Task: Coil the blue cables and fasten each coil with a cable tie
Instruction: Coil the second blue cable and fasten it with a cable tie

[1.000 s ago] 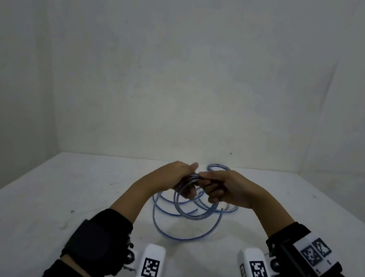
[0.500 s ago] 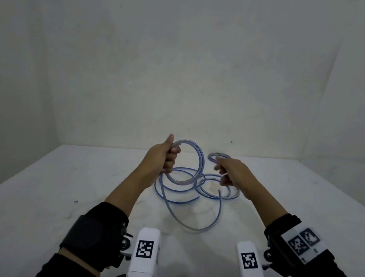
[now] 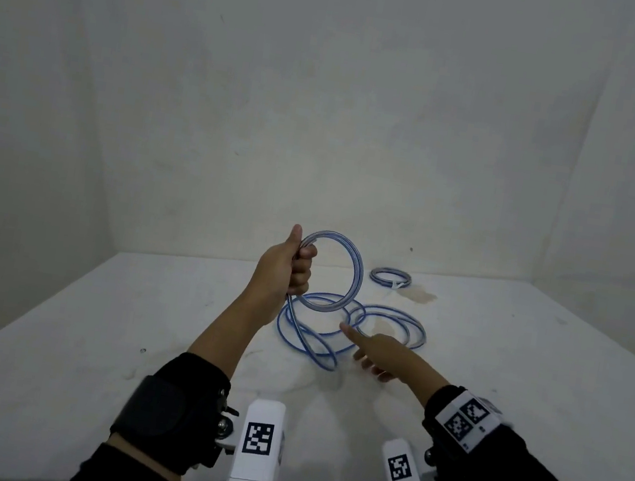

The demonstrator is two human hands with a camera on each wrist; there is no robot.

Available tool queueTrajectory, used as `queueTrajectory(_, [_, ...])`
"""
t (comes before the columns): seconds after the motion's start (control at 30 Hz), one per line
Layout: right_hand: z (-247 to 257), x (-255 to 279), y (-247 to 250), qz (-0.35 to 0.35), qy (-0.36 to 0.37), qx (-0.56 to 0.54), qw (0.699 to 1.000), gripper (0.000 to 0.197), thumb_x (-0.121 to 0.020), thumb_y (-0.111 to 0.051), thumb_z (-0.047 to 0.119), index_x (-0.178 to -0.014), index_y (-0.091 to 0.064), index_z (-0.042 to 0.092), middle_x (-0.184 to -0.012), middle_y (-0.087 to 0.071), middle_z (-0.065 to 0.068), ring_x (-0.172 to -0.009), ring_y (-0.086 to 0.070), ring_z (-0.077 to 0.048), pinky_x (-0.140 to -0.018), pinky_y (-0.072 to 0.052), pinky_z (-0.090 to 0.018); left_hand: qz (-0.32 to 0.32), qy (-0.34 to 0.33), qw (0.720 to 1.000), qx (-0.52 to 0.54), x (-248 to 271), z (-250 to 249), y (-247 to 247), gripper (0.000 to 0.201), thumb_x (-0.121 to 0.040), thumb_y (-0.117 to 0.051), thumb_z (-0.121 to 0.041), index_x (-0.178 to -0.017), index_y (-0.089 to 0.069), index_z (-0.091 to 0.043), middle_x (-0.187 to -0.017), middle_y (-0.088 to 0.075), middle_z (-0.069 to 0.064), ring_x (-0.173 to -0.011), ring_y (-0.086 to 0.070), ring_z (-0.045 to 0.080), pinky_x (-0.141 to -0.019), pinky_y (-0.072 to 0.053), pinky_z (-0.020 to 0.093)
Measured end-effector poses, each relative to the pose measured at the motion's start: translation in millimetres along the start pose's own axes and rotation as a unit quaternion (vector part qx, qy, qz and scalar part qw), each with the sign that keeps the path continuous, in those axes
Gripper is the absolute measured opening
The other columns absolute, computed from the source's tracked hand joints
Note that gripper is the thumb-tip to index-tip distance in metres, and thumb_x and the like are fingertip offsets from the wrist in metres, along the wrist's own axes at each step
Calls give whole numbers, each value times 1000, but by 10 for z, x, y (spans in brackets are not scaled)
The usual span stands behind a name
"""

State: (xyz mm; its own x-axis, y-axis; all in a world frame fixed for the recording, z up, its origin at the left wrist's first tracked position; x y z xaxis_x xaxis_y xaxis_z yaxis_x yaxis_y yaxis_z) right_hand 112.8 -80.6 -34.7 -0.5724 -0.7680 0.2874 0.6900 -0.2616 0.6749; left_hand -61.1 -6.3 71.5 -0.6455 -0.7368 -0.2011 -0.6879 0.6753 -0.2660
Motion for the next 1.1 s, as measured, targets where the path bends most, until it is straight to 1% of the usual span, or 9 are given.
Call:
queueTrajectory(0.07, [38,-19,-66,28,-8,-22,999,70,-84,-47,71,-89,-66,5,-76,-64,-4,-55,-51,-16,-54,-44,-22,4,1,1000,2,7,-1,15,48,-101,-29,-44,-62,-37,-17,-44,-19,-11,-36,-14,3,-38,-11,19])
queueTrajectory(0.13, [39,-43,-121,54,6,-16,998,42,-86,-66,47,-73,-62,7,-58,-63,0,-39,-49,-11,-46,-42,-20,8,1,1000,2,16,-4,32,48,-101,-29,-44,-62,-37,-17,-44,-19,-11,-37,-13,3,-40,-10,20])
queueTrajectory(0.2, [29,-75,-128,46,22,0,999,29,-86,-70,26,-65,-61,7,-48,-60,3,-37,-46,-10,-43,-41,-19,7,4,1000,-2,23,-13,59,48,-101,-30,-45,-62,-37,-17,-44,-19,-11,-37,-13,4,-42,-9,21])
queueTrajectory(0.3, [4,-138,-55,12,33,-88,995,23,-89,-62,11,-67,-62,3,-62,-60,-7,-42,-48,-11,-43,-44,-19,-5,16,999,-36,29,-2,126,48,-100,-30,-45,-62,-39,-17,-45,-20,-11,-37,-14,5,-40,-12,19])
queueTrajectory(0.4, [1,-140,113,-38,62,-185,980,11,-91,-60,4,-82,-62,-1,-66,-60,-10,-46,-54,-11,-44,-49,-17,-18,33,995,-96,24,70,216,49,-100,-30,-47,-63,-41,-17,-47,-21,-9,-39,-14,6,-42,-12,20])
queueTrajectory(0.53, [14,-94,361,-91,116,-276,950,16,-97,-55,11,-93,-63,-2,-76,-65,-13,-56,-60,-15,-48,-53,-17,-15,58,989,-138,41,194,266,49,-99,-29,-50,-65,-40,-16,-46,-24,-10,-38,-16,6,-40,-15,19])
queueTrajectory(0.8, [223,77,631,-162,302,-262,902,13,-97,-56,14,-102,-66,8,-91,-67,-18,-63,-63,-16,-63,-58,-23,62,141,978,-140,91,351,164,44,-98,-35,-46,-68,-40,-15,-49,-25,-7,-39,-20,7,-41,-22,19])
queueTrajectory(0.93, [413,236,639,-185,362,-226,885,12,-94,-60,22,-96,-71,16,-93,-69,-7,-67,-69,-18,-73,-59,-27,97,189,969,-122,127,417,96,40,-100,-37,-42,-70,-38,-16,-52,-23,-6,-42,-22,9,-43,-26,19])
queueTrajectory(1.1, [579,408,562,-197,430,-121,873,8,-90,-66,24,-93,-74,25,-88,-73,9,-72,-68,-7,-68,-56,-20,123,195,964,-136,122,443,40,40,-100,-37,-42,-71,-39,-15,-50,-25,-7,-41,-20,7,-44,-20,20])
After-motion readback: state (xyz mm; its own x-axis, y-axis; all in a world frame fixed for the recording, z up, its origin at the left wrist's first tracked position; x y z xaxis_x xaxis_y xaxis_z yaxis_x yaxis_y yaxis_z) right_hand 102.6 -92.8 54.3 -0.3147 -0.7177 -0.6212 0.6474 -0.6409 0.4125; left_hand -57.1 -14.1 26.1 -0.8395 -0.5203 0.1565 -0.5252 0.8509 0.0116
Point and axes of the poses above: each hand's wrist, its own x-axis away from the middle knuckle, its own y-axis out of the back of the hand, z = x × y, the point moved 1 cm from there along -x, towards the middle knuckle
